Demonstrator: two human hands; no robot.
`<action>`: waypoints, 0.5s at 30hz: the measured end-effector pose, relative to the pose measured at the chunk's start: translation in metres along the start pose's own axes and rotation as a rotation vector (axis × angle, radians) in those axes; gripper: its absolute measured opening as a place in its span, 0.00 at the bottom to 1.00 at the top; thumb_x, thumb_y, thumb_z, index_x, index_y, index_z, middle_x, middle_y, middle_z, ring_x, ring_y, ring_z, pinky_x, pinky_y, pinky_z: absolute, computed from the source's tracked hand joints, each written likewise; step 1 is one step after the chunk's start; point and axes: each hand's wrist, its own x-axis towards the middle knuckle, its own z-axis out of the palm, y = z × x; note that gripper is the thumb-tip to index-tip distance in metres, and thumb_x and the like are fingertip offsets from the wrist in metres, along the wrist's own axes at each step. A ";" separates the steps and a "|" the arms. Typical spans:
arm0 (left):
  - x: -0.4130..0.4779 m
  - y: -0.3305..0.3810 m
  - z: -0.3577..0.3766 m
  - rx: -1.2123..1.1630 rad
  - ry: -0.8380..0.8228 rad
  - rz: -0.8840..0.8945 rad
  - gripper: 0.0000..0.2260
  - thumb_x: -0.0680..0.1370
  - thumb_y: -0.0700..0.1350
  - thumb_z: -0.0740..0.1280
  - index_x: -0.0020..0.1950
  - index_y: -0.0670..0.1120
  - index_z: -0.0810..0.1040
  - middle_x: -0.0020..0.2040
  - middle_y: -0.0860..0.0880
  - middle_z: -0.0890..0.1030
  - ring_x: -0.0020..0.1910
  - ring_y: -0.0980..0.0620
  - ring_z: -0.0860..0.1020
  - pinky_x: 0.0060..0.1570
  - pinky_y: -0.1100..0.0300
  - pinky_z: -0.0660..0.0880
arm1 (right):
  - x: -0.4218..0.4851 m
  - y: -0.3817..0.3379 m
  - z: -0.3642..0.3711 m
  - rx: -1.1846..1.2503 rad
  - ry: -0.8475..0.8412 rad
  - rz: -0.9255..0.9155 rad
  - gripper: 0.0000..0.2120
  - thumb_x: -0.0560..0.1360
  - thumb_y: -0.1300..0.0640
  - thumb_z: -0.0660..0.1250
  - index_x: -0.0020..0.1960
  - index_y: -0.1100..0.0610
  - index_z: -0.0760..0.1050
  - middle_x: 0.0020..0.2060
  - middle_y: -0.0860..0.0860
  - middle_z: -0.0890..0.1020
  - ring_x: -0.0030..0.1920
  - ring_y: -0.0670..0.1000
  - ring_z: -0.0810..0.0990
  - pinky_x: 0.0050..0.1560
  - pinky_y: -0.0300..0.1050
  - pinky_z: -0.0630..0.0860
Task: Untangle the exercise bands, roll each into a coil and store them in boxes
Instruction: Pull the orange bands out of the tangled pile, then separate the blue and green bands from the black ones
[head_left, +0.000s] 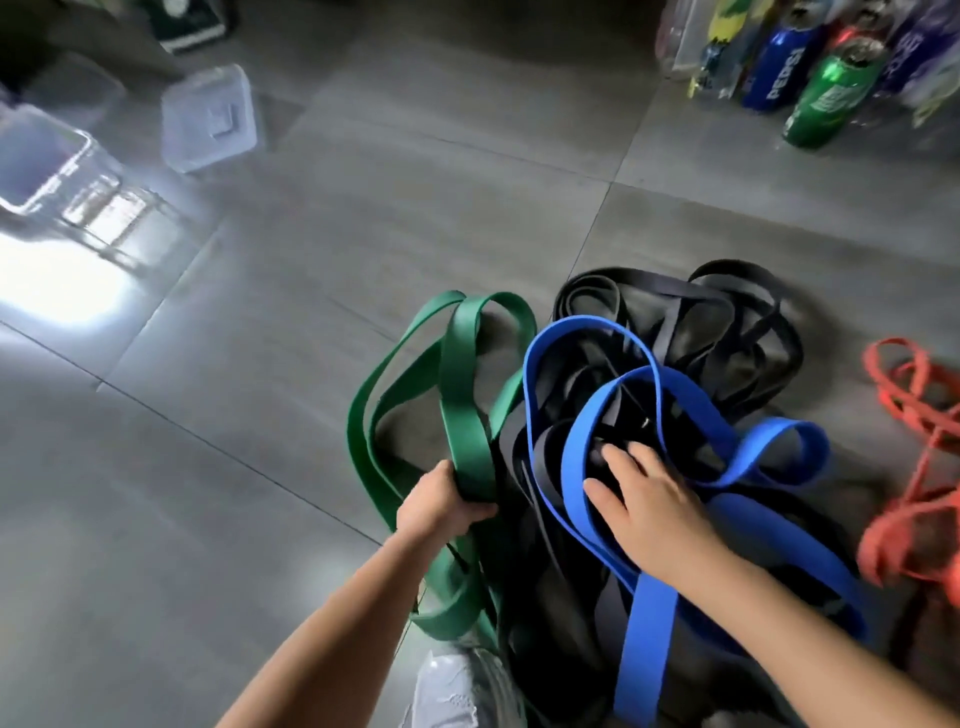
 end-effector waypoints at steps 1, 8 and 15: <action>0.001 -0.003 -0.002 -0.067 0.003 0.019 0.22 0.66 0.53 0.75 0.56 0.49 0.75 0.50 0.50 0.81 0.52 0.47 0.79 0.47 0.55 0.76 | 0.001 0.001 -0.005 -0.041 -0.022 -0.012 0.26 0.79 0.40 0.50 0.74 0.50 0.56 0.72 0.53 0.60 0.70 0.57 0.62 0.66 0.51 0.64; -0.007 -0.030 -0.015 0.091 0.395 0.089 0.12 0.69 0.60 0.68 0.51 0.59 0.79 0.70 0.49 0.63 0.68 0.45 0.57 0.62 0.52 0.55 | 0.007 -0.003 -0.023 -0.253 -0.131 -0.053 0.27 0.79 0.39 0.49 0.74 0.48 0.52 0.69 0.50 0.62 0.68 0.55 0.62 0.63 0.50 0.64; -0.014 -0.041 -0.032 -0.357 0.425 0.166 0.12 0.70 0.50 0.74 0.50 0.47 0.83 0.74 0.43 0.60 0.73 0.43 0.56 0.71 0.51 0.56 | 0.004 -0.006 -0.009 -0.214 -0.107 -0.042 0.25 0.80 0.44 0.52 0.74 0.50 0.51 0.72 0.52 0.56 0.67 0.56 0.65 0.58 0.47 0.67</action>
